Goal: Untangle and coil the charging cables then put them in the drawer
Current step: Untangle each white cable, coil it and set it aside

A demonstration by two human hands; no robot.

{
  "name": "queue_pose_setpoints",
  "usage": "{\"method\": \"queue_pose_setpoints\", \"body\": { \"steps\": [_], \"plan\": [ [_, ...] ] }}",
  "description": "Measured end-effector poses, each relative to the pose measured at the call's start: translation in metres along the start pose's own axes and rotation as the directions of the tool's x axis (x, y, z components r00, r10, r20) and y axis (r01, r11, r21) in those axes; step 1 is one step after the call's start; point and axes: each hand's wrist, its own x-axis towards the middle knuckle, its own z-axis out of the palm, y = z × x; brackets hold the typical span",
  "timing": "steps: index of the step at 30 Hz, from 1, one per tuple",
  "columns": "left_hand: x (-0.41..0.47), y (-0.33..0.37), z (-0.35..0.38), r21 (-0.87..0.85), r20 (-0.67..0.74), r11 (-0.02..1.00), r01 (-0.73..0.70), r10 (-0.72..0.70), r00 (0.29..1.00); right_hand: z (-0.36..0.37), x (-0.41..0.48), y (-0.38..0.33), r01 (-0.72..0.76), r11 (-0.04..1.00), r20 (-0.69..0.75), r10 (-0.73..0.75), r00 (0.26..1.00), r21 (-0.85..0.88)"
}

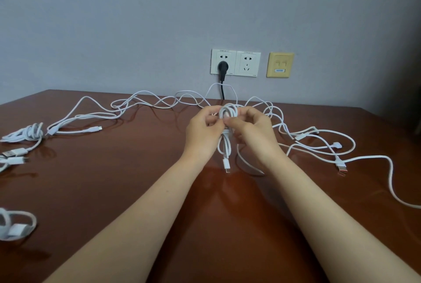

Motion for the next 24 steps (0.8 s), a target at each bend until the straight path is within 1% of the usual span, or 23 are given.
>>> {"method": "queue_pose_setpoints", "body": {
  "steps": [3, 7, 11, 14, 17, 19, 21, 24],
  "plan": [
    [0.002, -0.003, -0.003, 0.004, -0.034, 1.000, 0.012, -0.012, 0.999, 0.005, 0.000, 0.007, 0.048, 0.997, -0.014, -0.049, 0.999, -0.061],
    [0.001, -0.003, -0.003, 0.026, -0.017, 1.000, -0.005, 0.006, 1.000, 0.007, 0.003, 0.012, 0.049, 0.995, -0.086, -0.056, 0.995, -0.085],
    [-0.002, -0.001, 0.000, -0.011, 0.001, 1.000, 0.011, -0.011, 1.000, 0.005, 0.003, 0.009, 0.037, 0.998, -0.153, -0.044, 0.987, -0.046],
    [-0.003, -0.001, 0.001, 0.009, -0.008, 0.999, -0.042, 0.042, 0.999, 0.008, 0.002, 0.008, 0.041, 0.999, -0.186, -0.045, 0.982, -0.028],
    [-0.005, 0.002, 0.002, 0.039, 0.030, 0.994, -0.099, 0.098, 0.995, 0.005, 0.006, 0.010, 0.004, 1.000, -0.230, -0.010, 0.973, -0.025],
    [-0.007, 0.003, 0.002, 0.054, 0.058, 0.994, -0.099, 0.096, 0.994, -0.001, 0.009, 0.012, -0.058, 0.998, -0.199, 0.058, 0.978, 0.008],
    [-0.007, 0.001, 0.002, 0.068, 0.073, 0.995, -0.068, 0.063, 0.995, -0.005, 0.010, 0.017, -0.101, 0.995, -0.149, 0.103, 0.983, 0.023],
    [-0.006, -0.004, 0.001, 0.008, 0.049, 1.000, 0.008, -0.008, 0.999, -0.004, 0.008, 0.024, -0.105, 0.994, -0.124, 0.106, 0.987, 0.012]
  ]
}}
